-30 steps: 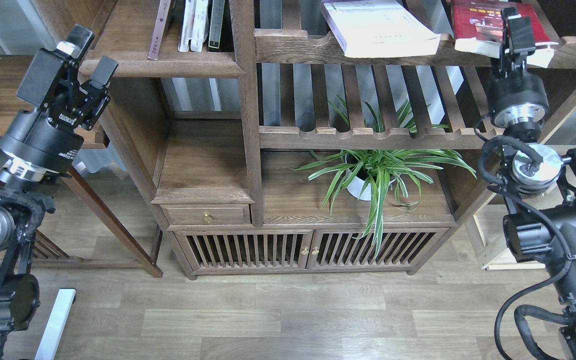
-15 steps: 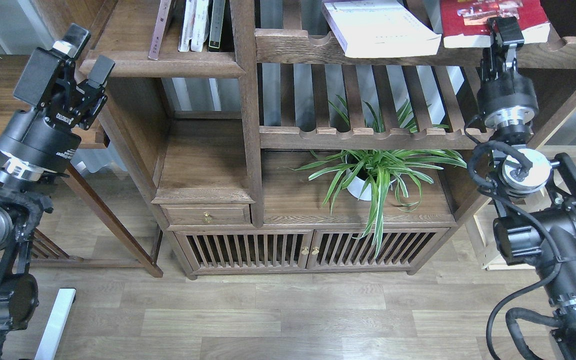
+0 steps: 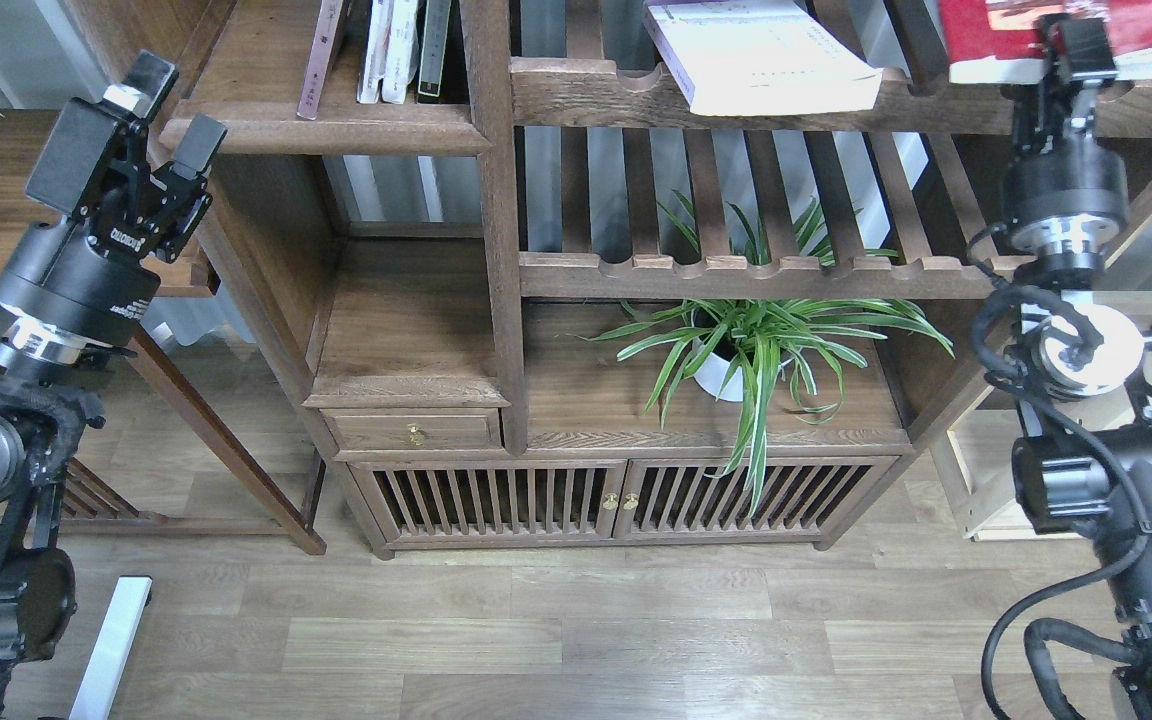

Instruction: Organize books on shelf

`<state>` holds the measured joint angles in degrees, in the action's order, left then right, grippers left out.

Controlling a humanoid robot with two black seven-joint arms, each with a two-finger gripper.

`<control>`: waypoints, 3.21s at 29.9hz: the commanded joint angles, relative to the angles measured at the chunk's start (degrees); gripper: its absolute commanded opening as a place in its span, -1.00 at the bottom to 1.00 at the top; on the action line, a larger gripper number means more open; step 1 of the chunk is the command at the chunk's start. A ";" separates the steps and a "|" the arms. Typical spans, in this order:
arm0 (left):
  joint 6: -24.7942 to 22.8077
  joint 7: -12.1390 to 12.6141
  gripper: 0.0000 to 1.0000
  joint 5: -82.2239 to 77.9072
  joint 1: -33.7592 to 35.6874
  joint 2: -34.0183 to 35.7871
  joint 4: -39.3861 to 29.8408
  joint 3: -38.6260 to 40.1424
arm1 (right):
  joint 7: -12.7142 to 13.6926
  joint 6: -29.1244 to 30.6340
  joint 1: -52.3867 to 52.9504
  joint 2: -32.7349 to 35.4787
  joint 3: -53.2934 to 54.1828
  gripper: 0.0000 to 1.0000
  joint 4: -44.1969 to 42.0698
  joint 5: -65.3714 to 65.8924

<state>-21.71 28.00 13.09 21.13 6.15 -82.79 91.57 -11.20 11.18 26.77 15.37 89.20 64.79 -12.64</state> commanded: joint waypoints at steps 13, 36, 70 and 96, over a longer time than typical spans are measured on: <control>0.18 0.00 0.99 -0.08 0.05 0.26 0.43 -0.95 | 0.04 11.31 -8.40 -0.25 3.69 -0.90 6.23 -0.63; 0.35 0.00 0.99 -0.34 0.75 0.26 1.40 -3.50 | 0.04 16.82 -26.85 -1.65 5.55 -0.90 7.02 -1.77; -6.29 0.00 0.98 0.01 -1.79 2.55 3.25 -11.06 | 0.66 16.82 -36.61 -15.37 -15.28 -0.87 7.02 7.37; -6.29 0.00 0.99 10.73 -17.17 1.23 -0.36 -19.76 | 0.66 16.82 -26.95 -15.37 -31.71 -0.80 9.31 8.34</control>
<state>-28.00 27.99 23.16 5.18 7.41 -82.83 72.34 -10.55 28.00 -0.79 0.00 59.74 74.29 -4.29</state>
